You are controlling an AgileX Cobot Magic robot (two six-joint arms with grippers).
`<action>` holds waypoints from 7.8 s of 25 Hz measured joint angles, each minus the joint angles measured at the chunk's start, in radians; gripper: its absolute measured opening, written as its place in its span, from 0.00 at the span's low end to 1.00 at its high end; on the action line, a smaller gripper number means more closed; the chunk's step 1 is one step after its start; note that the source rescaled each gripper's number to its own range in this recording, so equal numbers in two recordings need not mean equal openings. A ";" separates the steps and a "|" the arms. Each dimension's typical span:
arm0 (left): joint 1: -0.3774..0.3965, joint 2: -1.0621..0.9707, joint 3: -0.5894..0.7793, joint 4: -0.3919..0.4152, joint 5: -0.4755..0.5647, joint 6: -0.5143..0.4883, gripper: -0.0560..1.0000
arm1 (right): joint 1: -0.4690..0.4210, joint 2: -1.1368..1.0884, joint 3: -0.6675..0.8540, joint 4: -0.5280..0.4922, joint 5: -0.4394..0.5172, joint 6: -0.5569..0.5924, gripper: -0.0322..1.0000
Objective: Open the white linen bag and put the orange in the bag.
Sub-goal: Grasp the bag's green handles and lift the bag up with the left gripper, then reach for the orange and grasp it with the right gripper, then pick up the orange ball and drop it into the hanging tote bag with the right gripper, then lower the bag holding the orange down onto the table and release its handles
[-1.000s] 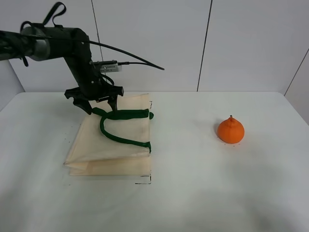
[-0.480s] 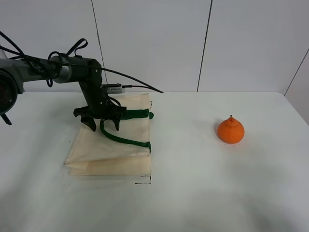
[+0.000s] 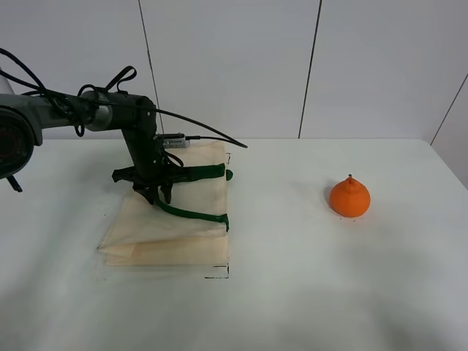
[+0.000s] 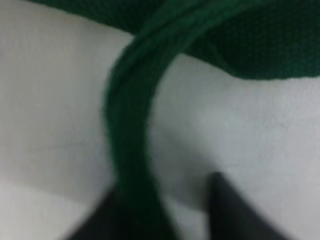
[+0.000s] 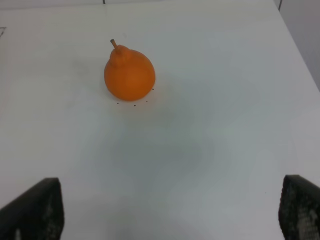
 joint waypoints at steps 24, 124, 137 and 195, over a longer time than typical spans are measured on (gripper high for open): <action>-0.047 -0.385 -0.472 -0.013 0.282 0.095 0.05 | 0.000 0.038 -0.010 0.016 -0.008 0.000 0.95; -0.048 -0.460 -0.438 -0.082 0.282 0.124 0.05 | 0.489 2.232 -1.278 0.844 -0.353 -0.404 0.92; -0.048 -0.459 -0.436 -0.084 0.282 0.124 0.05 | 0.418 2.217 -1.553 0.061 0.115 0.049 1.00; -0.048 -0.459 -0.436 -0.084 0.282 0.132 0.05 | 0.056 0.120 -0.002 0.008 0.000 -0.020 1.00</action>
